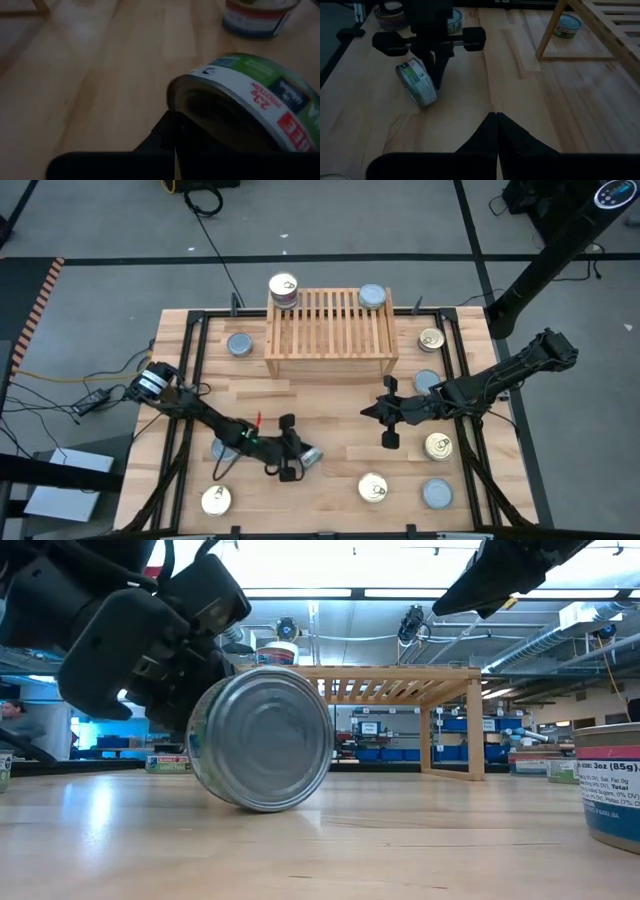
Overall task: Stack canned seafood by type on shelf
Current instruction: Stack the green tuna can on top of the green tuna can on the shelf
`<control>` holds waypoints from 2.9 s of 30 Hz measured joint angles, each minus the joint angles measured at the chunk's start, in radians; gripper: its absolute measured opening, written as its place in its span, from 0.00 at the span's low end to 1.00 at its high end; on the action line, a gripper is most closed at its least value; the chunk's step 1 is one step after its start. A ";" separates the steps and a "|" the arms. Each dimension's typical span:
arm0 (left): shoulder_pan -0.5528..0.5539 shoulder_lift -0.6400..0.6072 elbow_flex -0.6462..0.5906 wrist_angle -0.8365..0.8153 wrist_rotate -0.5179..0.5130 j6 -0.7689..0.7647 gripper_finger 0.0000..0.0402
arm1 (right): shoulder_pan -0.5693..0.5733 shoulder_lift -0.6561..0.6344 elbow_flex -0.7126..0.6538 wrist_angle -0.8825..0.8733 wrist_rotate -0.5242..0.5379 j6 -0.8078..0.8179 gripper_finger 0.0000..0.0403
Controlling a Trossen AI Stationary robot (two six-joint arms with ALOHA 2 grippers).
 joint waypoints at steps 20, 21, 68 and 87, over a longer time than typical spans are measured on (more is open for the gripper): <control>0.006 -0.067 -0.055 0.116 -0.097 0.180 0.01 | 0.000 0.000 0.000 -0.006 0.000 0.014 0.02; -0.003 -0.075 -0.066 0.120 -0.111 0.177 0.01 | -0.001 0.000 0.000 -0.008 0.000 0.014 0.02; -0.123 -0.107 -0.293 0.442 -0.091 0.092 0.01 | -0.040 0.665 0.467 0.090 -0.350 -0.122 0.47; -0.121 -0.094 -0.293 0.425 -0.096 0.074 0.01 | -0.031 0.685 0.467 0.098 -0.323 -0.125 0.71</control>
